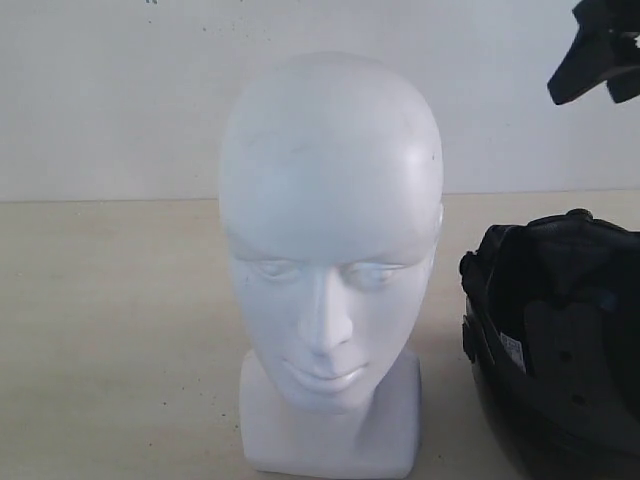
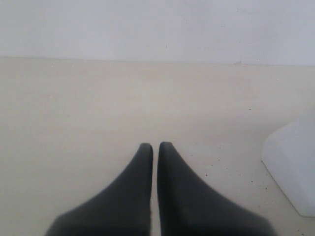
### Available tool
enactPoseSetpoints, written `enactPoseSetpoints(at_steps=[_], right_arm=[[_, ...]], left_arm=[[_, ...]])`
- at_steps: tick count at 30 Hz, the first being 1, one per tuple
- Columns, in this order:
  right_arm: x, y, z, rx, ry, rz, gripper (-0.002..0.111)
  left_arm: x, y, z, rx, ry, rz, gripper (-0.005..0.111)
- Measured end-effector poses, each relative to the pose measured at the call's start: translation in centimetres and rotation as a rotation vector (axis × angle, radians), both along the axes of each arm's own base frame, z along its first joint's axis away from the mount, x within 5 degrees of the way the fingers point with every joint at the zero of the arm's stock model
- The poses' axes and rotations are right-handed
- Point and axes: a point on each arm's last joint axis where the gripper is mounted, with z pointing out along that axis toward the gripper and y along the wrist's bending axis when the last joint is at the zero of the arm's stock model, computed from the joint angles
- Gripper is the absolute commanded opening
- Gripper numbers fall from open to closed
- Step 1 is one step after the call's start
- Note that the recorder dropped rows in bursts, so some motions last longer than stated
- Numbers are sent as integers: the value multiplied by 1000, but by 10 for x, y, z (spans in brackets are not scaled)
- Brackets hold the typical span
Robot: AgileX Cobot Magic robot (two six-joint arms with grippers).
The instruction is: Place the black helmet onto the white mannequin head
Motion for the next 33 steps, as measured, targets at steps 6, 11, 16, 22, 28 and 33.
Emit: enactPoseSetpoints(at_steps=[6,11,16,22,28,33], right_arm=[[-17,33,-22,83,172,-44,63],[-39,45,-58,68,316,-27,62],[-71,45,-75,82,318,-47,47],[-110,40,-84,139,239,-66,45],[-121,40,-116,147,254,-31,45],[-120,40,-124,149,213,-19,75]], left_arm=[[0,0,0,0,0,0,4],[0,0,0,0,0,0,4],[0,0,0,0,0,0,4],[0,0,0,0,0,0,4],[0,0,0,0,0,0,4],[0,0,0,0,0,0,4]])
